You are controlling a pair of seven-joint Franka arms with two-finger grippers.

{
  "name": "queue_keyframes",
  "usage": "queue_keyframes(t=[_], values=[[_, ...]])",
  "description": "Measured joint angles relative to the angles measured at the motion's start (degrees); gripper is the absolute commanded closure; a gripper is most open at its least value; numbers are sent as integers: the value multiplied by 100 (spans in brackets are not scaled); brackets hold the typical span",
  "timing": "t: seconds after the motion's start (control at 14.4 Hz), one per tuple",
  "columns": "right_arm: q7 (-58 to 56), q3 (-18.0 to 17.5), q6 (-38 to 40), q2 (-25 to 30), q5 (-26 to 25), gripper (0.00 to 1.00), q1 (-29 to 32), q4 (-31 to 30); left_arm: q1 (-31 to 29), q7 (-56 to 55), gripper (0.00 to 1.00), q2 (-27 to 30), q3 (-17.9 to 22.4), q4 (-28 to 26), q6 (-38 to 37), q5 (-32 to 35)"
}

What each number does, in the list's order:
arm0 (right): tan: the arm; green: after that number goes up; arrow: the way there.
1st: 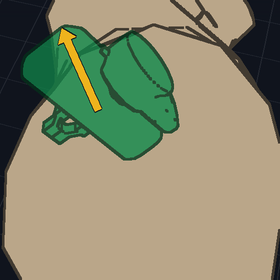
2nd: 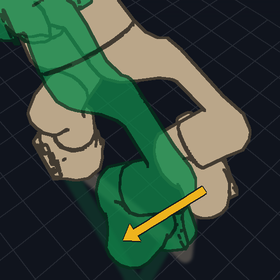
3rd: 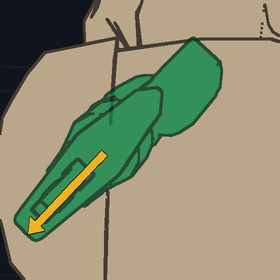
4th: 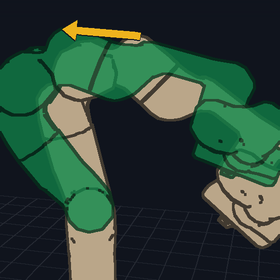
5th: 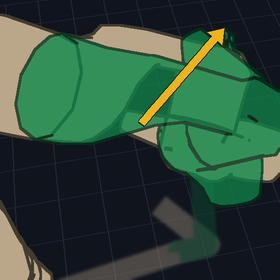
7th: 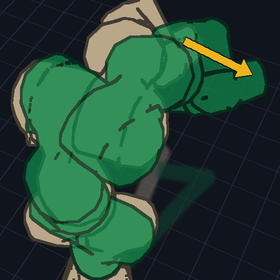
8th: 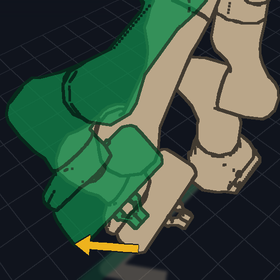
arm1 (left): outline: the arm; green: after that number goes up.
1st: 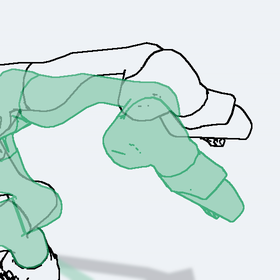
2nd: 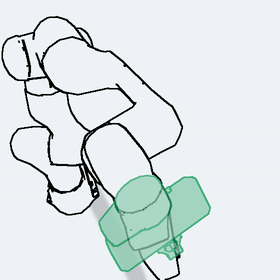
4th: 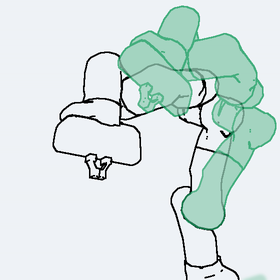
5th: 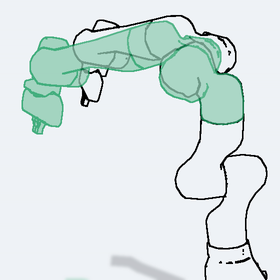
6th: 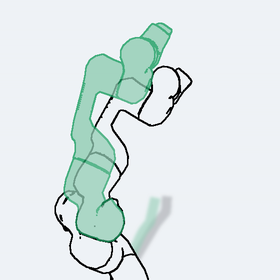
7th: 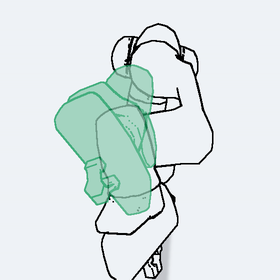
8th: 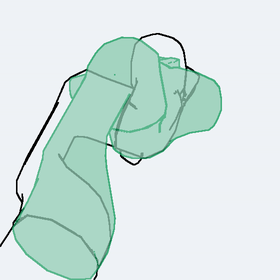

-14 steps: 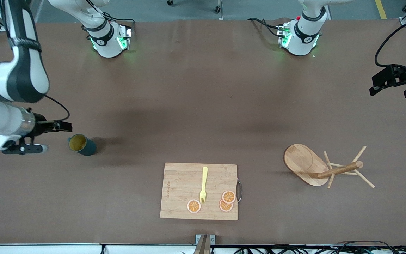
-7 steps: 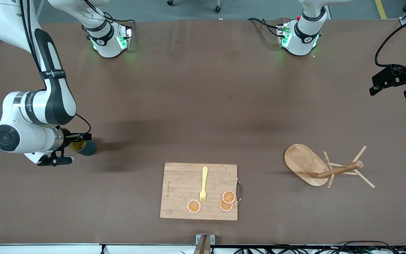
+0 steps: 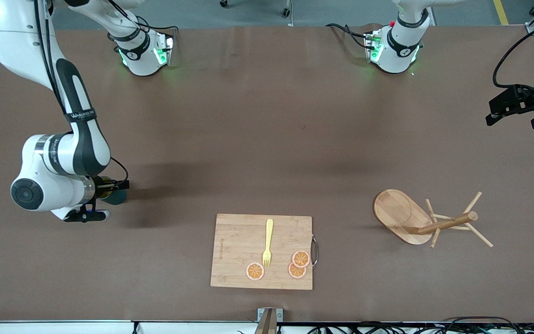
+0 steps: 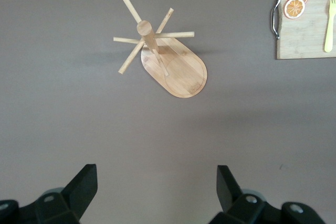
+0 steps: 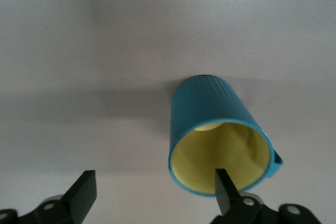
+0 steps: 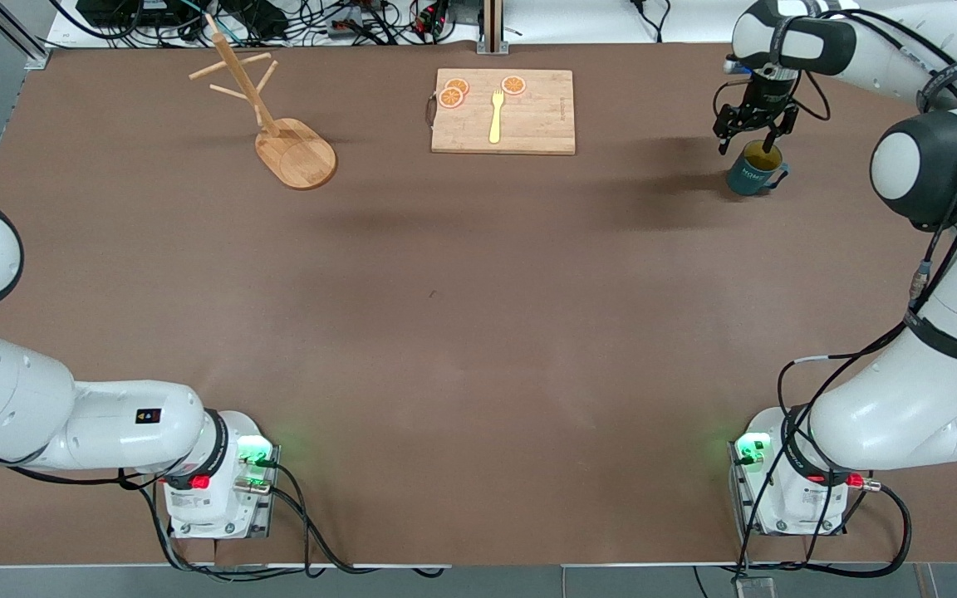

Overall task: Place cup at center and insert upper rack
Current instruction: 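Reach the right gripper down to the teal mug and grasp its rim, then lift the teal mug with the right gripper and carry it toward the table center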

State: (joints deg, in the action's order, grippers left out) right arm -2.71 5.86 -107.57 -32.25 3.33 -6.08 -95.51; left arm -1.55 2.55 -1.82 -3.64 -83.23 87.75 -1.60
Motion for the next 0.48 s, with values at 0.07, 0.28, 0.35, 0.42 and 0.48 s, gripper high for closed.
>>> queue_keyframes(t=[0.07,0.28,0.35,0.42,0.48], values=[[0,2,-19,-55,0,20,3,0,0,0,0,0,0,0,0,0],[2,10,-52,-134,2,46,11,1,0,0,0,0,0,0,0,0],[2,11,-55,-139,2,56,13,1,0,0,0,0,0,0,0,0],[2,12,-55,-139,2,65,15,2,0,0,0,0,0,0,0,0],[2,13,-56,-139,2,79,17,2,0,0,0,0,0,0,0,0]])
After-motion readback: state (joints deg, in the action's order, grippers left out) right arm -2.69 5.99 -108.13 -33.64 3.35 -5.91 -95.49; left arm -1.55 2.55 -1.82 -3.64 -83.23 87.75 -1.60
